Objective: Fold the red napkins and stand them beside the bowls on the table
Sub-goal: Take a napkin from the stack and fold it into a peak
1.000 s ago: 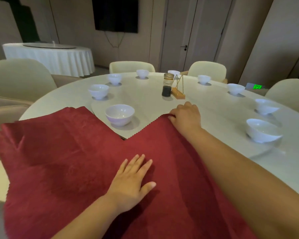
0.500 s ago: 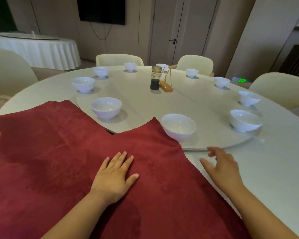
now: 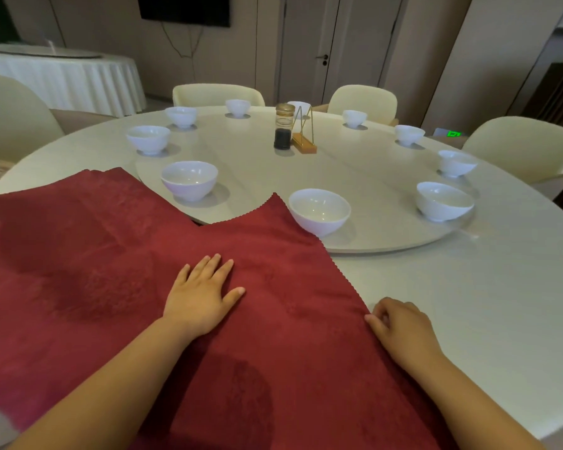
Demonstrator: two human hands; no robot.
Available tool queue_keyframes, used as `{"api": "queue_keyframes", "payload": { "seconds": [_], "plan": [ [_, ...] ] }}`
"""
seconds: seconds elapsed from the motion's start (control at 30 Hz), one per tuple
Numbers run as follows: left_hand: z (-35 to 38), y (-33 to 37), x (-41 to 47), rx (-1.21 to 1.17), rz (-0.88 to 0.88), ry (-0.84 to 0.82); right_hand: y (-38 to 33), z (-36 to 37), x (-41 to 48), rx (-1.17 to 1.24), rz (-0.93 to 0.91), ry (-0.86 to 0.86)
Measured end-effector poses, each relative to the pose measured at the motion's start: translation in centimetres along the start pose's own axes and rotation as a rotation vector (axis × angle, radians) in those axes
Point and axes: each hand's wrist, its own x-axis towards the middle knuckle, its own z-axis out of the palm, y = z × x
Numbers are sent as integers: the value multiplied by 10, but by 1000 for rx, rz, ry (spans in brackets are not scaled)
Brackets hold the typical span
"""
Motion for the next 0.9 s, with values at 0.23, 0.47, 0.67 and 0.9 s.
{"api": "queue_keyframes", "payload": {
  "seconds": [0.23,0.47,0.67,0.9],
  "plan": [
    [-19,-9,-50,-189,158,119,-18,-13,38,-63,-6,169],
    [25,-36,-139,-224,258,187,-24,1,53,-56,0,90],
    [33,-32,-141,-229,308,339,-53,2,-37,282,-501,107],
    [39,-23,-143,-400,293,561,-46,34,-117,-47,-948,149]
  ]
}}
